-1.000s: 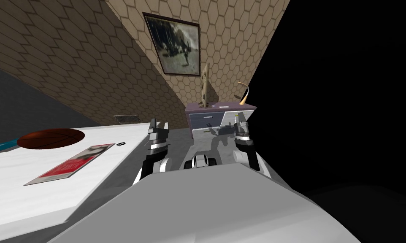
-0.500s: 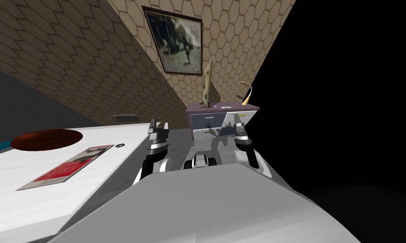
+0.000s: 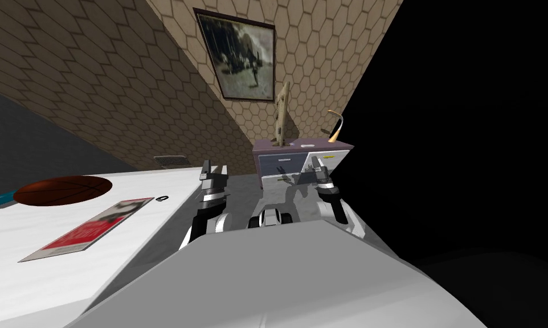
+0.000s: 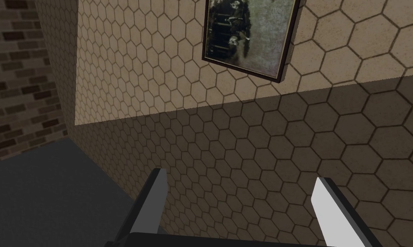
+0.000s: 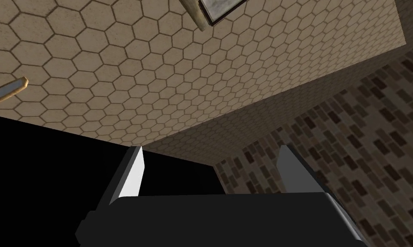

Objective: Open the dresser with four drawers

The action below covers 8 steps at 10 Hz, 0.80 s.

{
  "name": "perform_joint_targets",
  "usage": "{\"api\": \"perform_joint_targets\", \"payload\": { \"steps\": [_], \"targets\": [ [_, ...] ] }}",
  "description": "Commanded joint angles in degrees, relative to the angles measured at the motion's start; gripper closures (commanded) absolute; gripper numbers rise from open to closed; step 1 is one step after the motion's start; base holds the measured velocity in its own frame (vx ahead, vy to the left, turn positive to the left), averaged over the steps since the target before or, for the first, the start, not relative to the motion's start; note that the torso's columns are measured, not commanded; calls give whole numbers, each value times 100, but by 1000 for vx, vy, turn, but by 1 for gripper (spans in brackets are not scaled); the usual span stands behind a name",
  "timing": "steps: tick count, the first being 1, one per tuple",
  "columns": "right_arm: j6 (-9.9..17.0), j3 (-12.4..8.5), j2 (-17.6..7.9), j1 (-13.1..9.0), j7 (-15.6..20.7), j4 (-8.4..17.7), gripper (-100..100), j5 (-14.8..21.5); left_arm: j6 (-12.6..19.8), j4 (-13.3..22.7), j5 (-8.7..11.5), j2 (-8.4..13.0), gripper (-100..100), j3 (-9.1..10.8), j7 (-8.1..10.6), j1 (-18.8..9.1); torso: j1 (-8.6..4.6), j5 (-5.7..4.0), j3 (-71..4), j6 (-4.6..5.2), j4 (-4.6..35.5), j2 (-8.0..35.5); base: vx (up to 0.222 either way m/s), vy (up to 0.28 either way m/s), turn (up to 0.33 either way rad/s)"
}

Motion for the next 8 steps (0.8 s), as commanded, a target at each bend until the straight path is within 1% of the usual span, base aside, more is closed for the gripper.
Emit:
{"api": "perform_joint_targets", "payload": {
  "steps": [1, 2, 3, 4, 5, 6, 7, 8],
  "targets": [
    [-44, -83, -88, -87, 444, 200, -100, 180, 0, 0, 0, 0, 0, 0, 0, 0, -6, -1, 1, 1, 0, 2, 70, 35, 16],
    [-44, -83, -88, -87, 604, 200, -100, 180, 0, 0, 0, 0, 0, 0, 0, 0, -9, -2, -1, 0, 0, -1, 59, 30, 8],
    [-86, -150, -141, -158, 770, 367, -100, 304, 0, 0, 0, 0, 0, 0, 0, 0, -10, -2, 2, 1, 1, 4, 70, 41, 15],
    [-86, -150, -141, -158, 935, 367, -100, 304, 0, 0, 0, 0, 0, 0, 0, 0, -5, -1, 1, 0, 0, 1, 61, 39, 8],
    [-86, -150, -141, -158, 990, 367, -100, 304, 0, 0, 0, 0, 0, 0, 0, 0, -4, 0, 2, 1, 1, 5, 24, 19, -1],
    [-129, -219, -188, -233, 1217, 542, -100, 434, 0, 0, 0, 0, 0, 0, 0, 0, -10, -2, 8, 1, 4, 15, 50, 36, 15],
    [-129, -219, -188, -233, 1363, 542, -100, 434, 0, 0, 0, 0, 0, 0, 0, 0, -5, -2, 3, 0, 2, 4, 53, 36, 9],
    [-172, -291, -228, -310, 1526, 724, -100, 567, 0, 0, 0, 0, 0, 0, 0, 0, -4, 0, 0, 1, 0, 1, 68, 43, 14]
  ]
}}
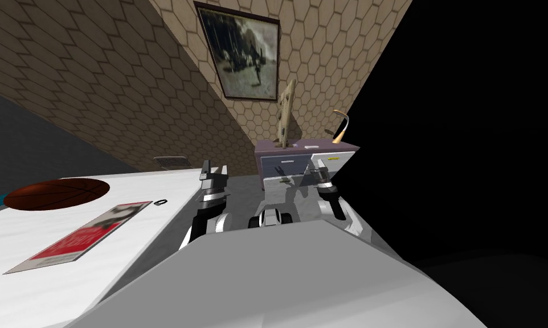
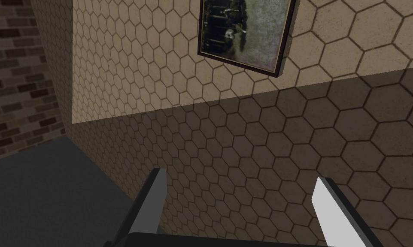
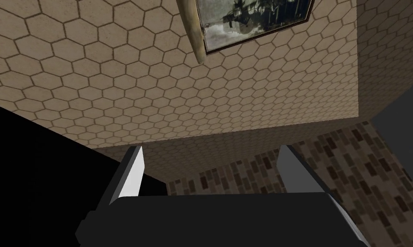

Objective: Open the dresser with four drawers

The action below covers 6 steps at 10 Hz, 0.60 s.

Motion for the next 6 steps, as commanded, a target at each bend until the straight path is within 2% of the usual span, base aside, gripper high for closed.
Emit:
{"api": "perform_joint_targets", "payload": {
  "steps": [1, 2, 3, 4, 5, 6],
  "targets": [
    [-41, -73, -41, -77, 457, 186, -100, 156, 0, 0, 0, 0, 0, 0, 0, 0, 2, 0, -3, -1, -1, -6, 63, 32, 9],
    [-41, -73, -41, -77, 528, 186, -100, 156, 0, 0, 0, 0, 0, 0, 0, 0, -3, -1, -1, 0, -1, -1, 28, 17, 1],
    [-86, -145, -75, -157, 740, 376, -100, 293, 0, 0, 0, 0, 0, 0, 0, 0, -7, -2, 7, 0, 3, 11, 50, 46, 16],
    [-86, -145, -75, -157, 900, 376, -100, 293, 0, 0, 0, 0, 0, 0, 0, 0, 3, 0, 4, -1, 2, 3, 50, 37, 7],
    [-131, -220, -102, -241, 1069, 572, -100, 432, 0, 0, 0, 0, 0, 0, 0, 0, -1, 0, 1, 0, 1, 2, 64, 37, 13],
    [-131, -220, -102, -241, 1234, 572, -100, 432, 0, 0, 0, 0, 0, 0, 0, 0, -1, -1, -2, 0, -1, -4, 66, 42, 9]
  ]
}}
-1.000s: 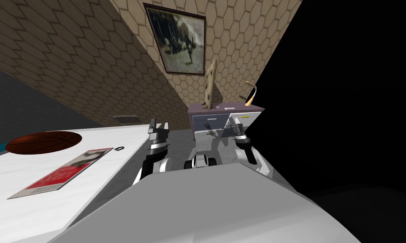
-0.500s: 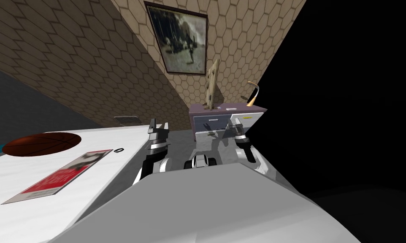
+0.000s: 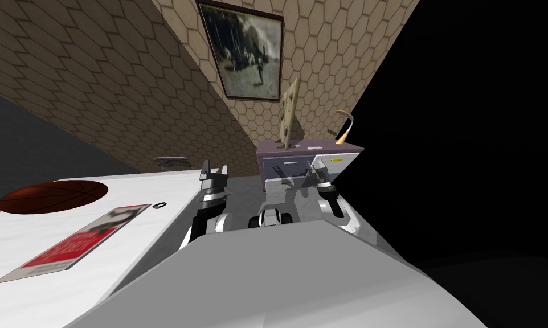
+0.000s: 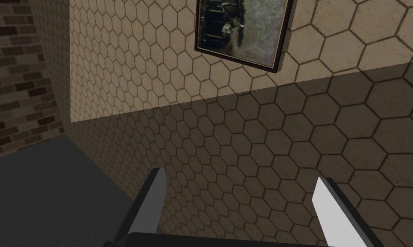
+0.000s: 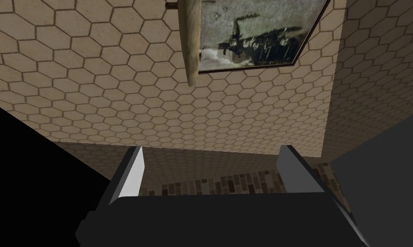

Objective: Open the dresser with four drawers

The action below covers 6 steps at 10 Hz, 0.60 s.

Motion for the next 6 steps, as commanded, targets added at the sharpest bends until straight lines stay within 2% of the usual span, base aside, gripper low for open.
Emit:
{"api": "perform_joint_targets", "payload": {
  "steps": [1, 2, 4, 5, 6],
  "targets": [
    [-11, -36, -17, -35, 402, 79, -100, 70, 0, 0, 0, 0, 0, 0, 0, 0, 1, 1, 0, 0, 0, 2, 35, 23, -1],
    [-57, -111, -39, -121, 591, 281, -100, 211, 0, 0, 0, 0, 0, 0, 0, 0, -5, -1, 7, 1, 3, 13, 55, 35, 15],
    [-57, -111, -39, -121, 825, 281, -100, 211, 0, 0, 0, 0, 0, 0, 0, 0, -2, 0, 3, 1, 1, 6, 41, 20, 3],
    [-104, -187, -57, -209, 1033, 490, -100, 354, 0, 0, 0, 0, 0, 0, 0, 0, -6, -1, 7, 1, 3, 13, 58, 36, 13],
    [-104, -187, -57, -209, 1185, 490, -100, 354, 0, 0, 0, 0, 0, 0, 0, 0, 3, 0, 2, 0, 1, 2, 54, 33, 6]
  ]
}}
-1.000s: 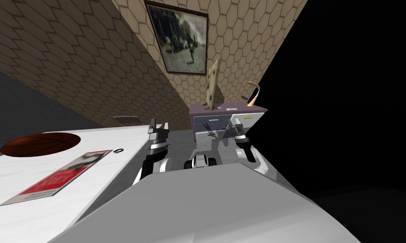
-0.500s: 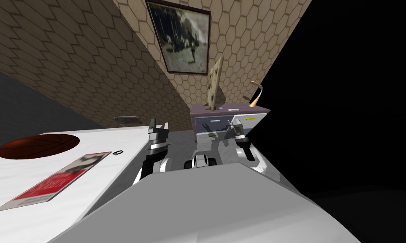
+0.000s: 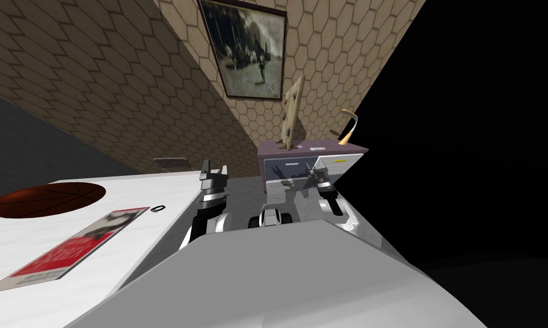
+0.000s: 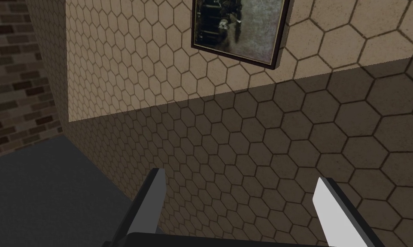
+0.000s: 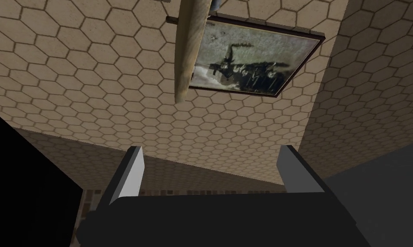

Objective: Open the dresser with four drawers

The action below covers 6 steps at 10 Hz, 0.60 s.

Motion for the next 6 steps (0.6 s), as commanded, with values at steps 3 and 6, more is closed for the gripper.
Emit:
{"api": "perform_joint_targets", "payload": {
  "steps": [3, 6],
  "targets": [
    [-59, -105, -25, -141, 722, 308, -100, 215, 0, 0, 0, 0, 0, 0, 0, 0, -5, -1, 2, 0, 1, 3, 40, 20, 7],
    [-105, -180, -41, -234, 1179, 527, -100, 357, 0, 0, 0, 0, 0, 0, 0, 0, -1, 0, -1, 0, 0, -1, 49, 27, 5]
  ]
}}
